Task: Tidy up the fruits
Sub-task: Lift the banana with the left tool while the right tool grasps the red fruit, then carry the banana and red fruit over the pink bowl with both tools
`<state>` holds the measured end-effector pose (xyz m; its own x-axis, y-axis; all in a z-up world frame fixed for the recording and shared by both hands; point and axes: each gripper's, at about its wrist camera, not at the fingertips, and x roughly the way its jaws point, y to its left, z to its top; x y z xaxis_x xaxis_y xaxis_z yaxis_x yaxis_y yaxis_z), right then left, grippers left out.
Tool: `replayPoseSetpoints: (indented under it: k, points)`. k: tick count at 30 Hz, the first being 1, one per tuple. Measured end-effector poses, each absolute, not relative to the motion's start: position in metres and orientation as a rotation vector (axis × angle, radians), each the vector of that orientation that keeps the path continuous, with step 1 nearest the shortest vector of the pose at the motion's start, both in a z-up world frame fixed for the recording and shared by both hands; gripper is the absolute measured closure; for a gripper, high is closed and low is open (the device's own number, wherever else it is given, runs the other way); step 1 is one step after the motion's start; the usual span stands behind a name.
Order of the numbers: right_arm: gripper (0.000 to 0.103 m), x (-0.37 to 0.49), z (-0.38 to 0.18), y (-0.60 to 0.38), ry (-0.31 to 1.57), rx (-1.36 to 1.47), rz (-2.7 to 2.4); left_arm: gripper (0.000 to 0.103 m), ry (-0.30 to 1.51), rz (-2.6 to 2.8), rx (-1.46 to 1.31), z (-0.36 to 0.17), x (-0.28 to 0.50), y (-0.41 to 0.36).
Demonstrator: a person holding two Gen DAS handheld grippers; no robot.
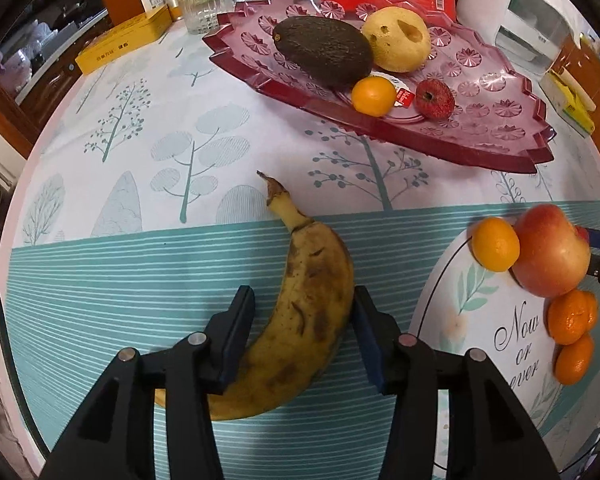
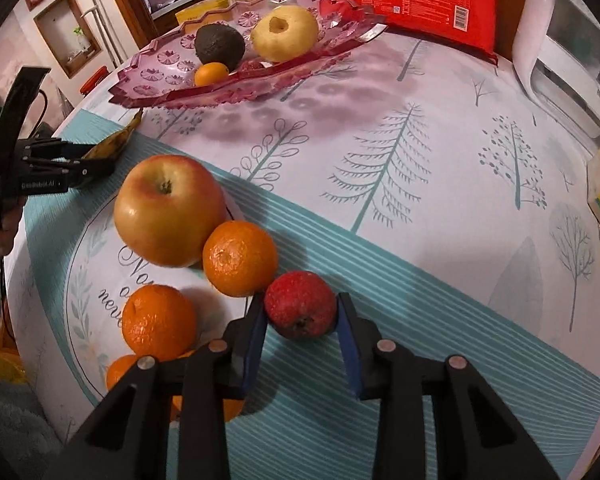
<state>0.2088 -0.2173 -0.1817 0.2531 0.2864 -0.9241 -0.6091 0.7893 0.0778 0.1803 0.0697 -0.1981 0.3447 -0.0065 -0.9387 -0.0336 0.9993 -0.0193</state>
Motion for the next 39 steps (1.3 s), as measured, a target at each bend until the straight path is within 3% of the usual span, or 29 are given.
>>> replayPoseSetpoints:
  k: [7,20,39]
  points:
    - [0.069,0.199,-0.163,-0.226,1.121,-0.265,0.56,0.065,1.21,0.029,-0.072,-0.182,0.171,0.072]
    - [0.069,0.169,-0.085,-0.223,0.979,-0.086,0.542,0.07,1.144,0.022,-0.202,-0.123,0.132,0.083]
    - [0.069,0.182,0.052,-0.165,0.782,-0.074,0.579,0.069,0.864,-0.083,-0.078,0.07,0.142,0.061]
